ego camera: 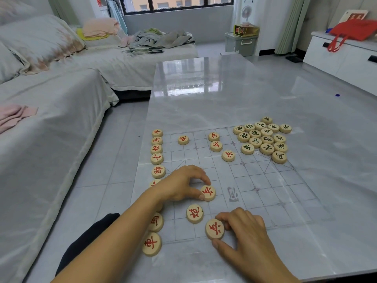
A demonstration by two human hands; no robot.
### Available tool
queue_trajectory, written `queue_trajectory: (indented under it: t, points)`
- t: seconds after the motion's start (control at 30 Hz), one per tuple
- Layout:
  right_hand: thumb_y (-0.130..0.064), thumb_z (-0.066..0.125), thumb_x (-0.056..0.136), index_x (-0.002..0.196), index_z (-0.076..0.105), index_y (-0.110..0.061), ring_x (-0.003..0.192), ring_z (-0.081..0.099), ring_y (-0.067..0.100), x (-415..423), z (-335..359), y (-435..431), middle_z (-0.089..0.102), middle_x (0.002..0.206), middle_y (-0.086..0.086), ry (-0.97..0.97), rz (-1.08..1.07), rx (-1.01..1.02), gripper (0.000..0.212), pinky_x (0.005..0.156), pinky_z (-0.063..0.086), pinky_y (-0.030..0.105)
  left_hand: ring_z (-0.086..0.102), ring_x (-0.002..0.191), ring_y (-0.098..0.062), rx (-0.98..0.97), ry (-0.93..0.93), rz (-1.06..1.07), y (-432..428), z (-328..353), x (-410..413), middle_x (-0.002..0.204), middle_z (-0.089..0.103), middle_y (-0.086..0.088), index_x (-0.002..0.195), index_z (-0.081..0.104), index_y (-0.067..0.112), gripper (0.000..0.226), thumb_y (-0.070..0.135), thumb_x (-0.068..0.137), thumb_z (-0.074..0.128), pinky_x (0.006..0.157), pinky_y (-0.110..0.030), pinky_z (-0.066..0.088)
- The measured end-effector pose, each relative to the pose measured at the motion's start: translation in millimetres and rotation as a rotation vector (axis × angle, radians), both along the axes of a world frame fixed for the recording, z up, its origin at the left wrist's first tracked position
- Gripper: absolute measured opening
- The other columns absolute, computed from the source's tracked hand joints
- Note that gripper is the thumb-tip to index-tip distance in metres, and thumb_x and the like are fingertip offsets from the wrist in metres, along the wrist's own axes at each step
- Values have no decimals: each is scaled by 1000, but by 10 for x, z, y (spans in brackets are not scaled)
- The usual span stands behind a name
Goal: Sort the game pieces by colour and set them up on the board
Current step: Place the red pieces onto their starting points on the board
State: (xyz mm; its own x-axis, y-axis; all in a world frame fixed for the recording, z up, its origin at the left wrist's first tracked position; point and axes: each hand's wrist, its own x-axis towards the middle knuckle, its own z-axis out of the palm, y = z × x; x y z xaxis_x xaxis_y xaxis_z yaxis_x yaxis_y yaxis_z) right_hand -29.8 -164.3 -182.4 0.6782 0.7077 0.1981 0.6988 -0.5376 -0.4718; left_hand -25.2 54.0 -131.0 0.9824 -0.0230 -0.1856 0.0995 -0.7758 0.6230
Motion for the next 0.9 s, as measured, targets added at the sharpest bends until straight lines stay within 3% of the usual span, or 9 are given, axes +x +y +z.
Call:
queue_trajectory:
  t: [0.43, 0.63, 0.9]
  points:
    - [-56, 50, 67, 102, 48, -42, 84, 38, -3, 10, -30, -14, 38, 80, -23, 37, 19, 20, 37, 76, 30, 14, 40, 127, -12, 1, -11, 21, -8, -57, -13, 134, 47, 5, 109, 63, 27, 34, 21, 77, 73, 109, -32, 33]
    - [-66, 27, 62, 116, 46, -44, 95, 34, -7, 52, 110, -30, 35, 92, -26, 165, 92, -37, 62, 88, 23, 12, 40, 128, -12, -19, -5, 32, 0, -76, -31, 135, 46, 5, 111, 61, 28, 35, 21, 78, 72, 111, -34, 33]
    - [-66, 27, 61, 117, 47, -42, 95, 38, -4, 62, 121, -22, 35, 90, -25, 188, 96, -32, 64, 89, 22, 12, 39, 127, -11, 3, 4, 22, 0, -69, -20, 137, 44, 5, 110, 61, 23, 33, 21, 79, 71, 108, -28, 34]
